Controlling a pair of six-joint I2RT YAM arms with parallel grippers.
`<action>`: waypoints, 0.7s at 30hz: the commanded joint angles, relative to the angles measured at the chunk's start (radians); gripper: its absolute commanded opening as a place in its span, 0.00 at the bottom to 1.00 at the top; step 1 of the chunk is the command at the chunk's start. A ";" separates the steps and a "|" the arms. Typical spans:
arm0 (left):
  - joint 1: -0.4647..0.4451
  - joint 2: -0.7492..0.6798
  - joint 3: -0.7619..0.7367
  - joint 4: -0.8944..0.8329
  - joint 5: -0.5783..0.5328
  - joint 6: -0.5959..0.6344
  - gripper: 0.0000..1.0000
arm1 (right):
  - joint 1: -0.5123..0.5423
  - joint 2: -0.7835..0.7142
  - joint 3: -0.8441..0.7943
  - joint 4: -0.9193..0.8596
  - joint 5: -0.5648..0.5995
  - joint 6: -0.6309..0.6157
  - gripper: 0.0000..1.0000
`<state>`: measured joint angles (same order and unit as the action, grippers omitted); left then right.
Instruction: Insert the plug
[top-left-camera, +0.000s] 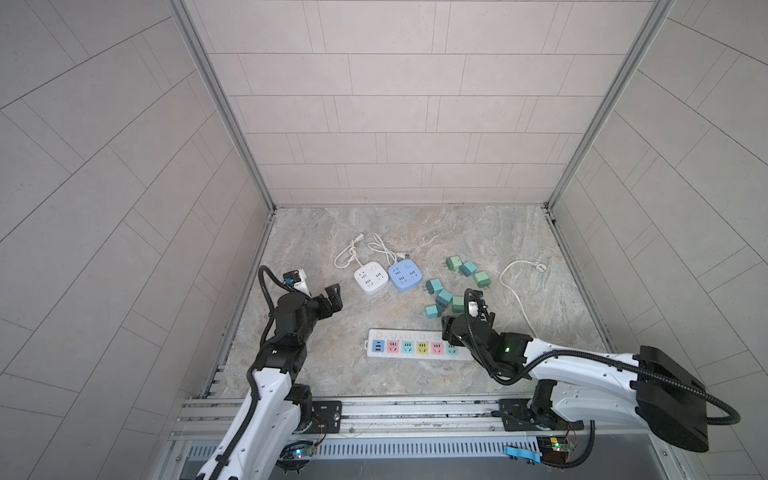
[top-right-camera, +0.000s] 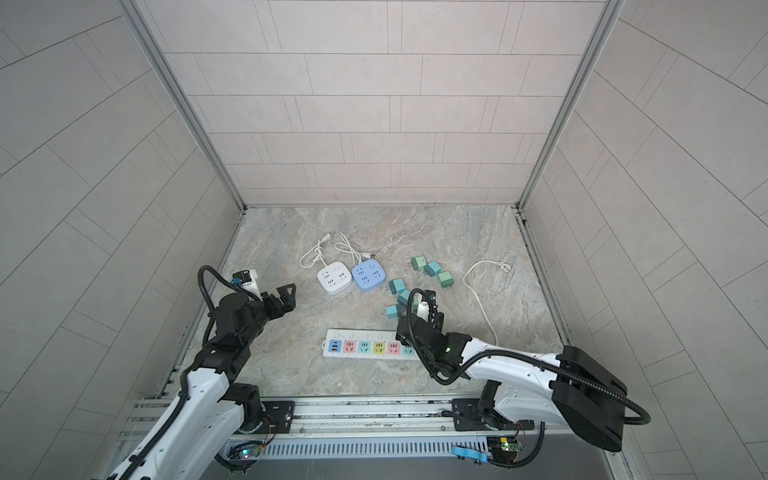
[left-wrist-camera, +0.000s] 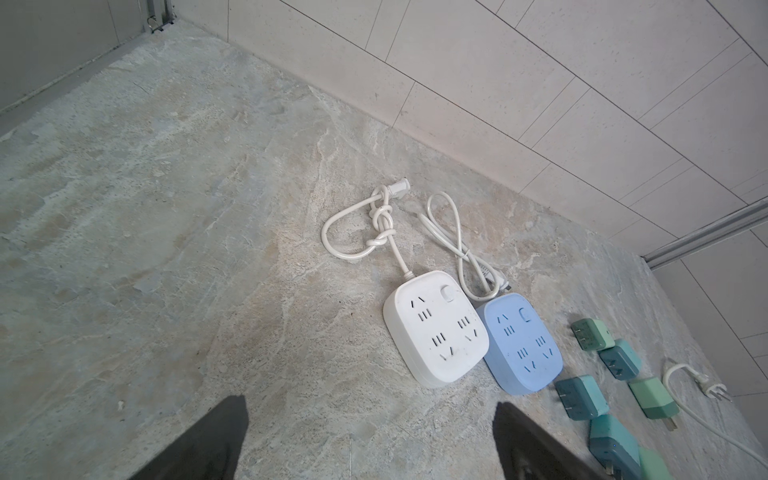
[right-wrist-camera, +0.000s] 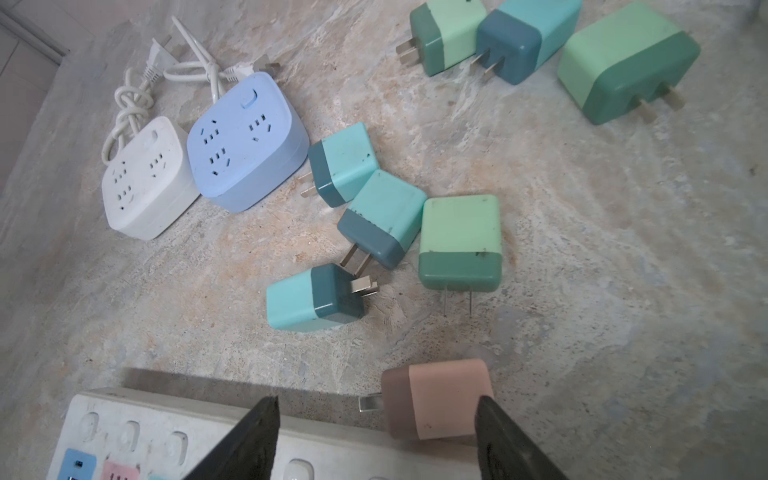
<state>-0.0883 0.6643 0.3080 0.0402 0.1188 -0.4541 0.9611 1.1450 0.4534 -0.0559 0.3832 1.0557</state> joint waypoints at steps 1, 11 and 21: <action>-0.005 -0.015 -0.010 0.013 -0.008 -0.009 1.00 | 0.014 0.016 -0.009 0.014 0.043 0.065 0.74; -0.004 -0.020 -0.010 0.009 -0.011 -0.011 1.00 | 0.020 0.131 0.051 0.018 0.043 0.045 0.75; -0.005 -0.025 -0.010 0.009 -0.013 -0.011 1.00 | 0.016 0.323 0.232 -0.048 0.049 -0.033 0.72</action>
<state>-0.0883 0.6529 0.3080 0.0402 0.1169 -0.4553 0.9752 1.4265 0.6430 -0.0574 0.4072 1.0428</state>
